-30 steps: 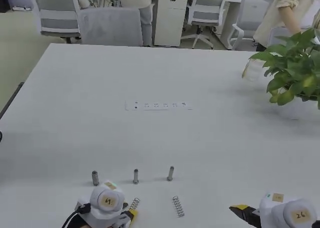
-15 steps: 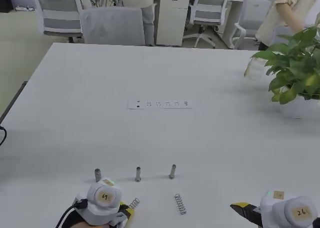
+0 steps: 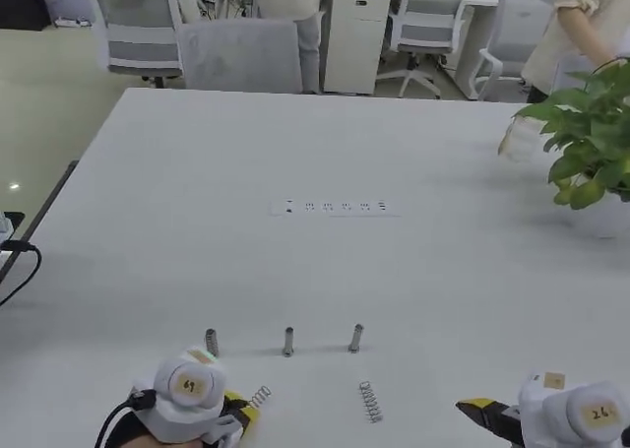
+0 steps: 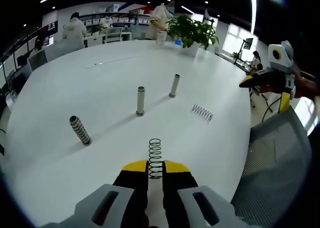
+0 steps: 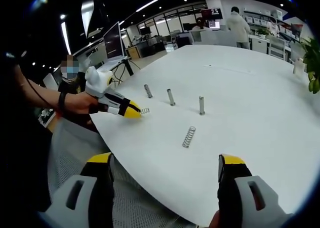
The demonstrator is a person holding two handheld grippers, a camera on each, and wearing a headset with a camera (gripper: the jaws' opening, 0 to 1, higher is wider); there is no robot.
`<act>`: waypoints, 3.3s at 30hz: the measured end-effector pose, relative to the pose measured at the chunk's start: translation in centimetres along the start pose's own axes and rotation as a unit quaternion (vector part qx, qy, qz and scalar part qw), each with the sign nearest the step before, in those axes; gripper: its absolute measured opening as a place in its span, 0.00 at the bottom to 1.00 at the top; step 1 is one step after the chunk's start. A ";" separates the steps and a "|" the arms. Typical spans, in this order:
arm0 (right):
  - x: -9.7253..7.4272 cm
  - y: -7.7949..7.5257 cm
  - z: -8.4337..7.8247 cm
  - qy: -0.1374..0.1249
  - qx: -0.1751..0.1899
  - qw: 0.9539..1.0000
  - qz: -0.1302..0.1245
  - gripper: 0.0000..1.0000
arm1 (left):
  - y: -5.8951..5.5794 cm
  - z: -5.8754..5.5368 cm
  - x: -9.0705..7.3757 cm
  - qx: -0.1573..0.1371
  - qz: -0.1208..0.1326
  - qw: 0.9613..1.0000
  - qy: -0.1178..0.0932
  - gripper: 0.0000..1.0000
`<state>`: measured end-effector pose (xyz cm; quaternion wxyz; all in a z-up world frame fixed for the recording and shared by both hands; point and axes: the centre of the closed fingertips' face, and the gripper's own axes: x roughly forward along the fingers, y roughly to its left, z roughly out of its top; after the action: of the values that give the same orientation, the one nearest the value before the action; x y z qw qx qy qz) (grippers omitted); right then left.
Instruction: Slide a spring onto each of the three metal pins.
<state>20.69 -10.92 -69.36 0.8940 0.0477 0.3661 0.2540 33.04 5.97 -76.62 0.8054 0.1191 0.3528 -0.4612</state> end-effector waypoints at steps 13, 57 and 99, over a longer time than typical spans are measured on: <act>1.3 1.6 0.4 0.013 -0.017 0.999 0.035 0.83 | 0.4 0.5 -2.5 0.006 0.003 1.000 -0.016 0.02; 5.6 6.1 4.5 0.001 -0.059 0.988 0.143 0.52 | -5.7 3.9 -4.4 0.104 -0.074 0.991 -0.042 0.02; 5.7 8.0 4.7 -0.005 -0.027 0.972 0.231 0.15 | -12.8 5.9 -4.8 0.184 -0.152 0.970 -0.054 0.02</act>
<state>23.98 -0.75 -67.35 0.8138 0.1083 0.3335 0.4635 23.57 -0.93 -67.38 0.7079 0.1846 0.2318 -0.6411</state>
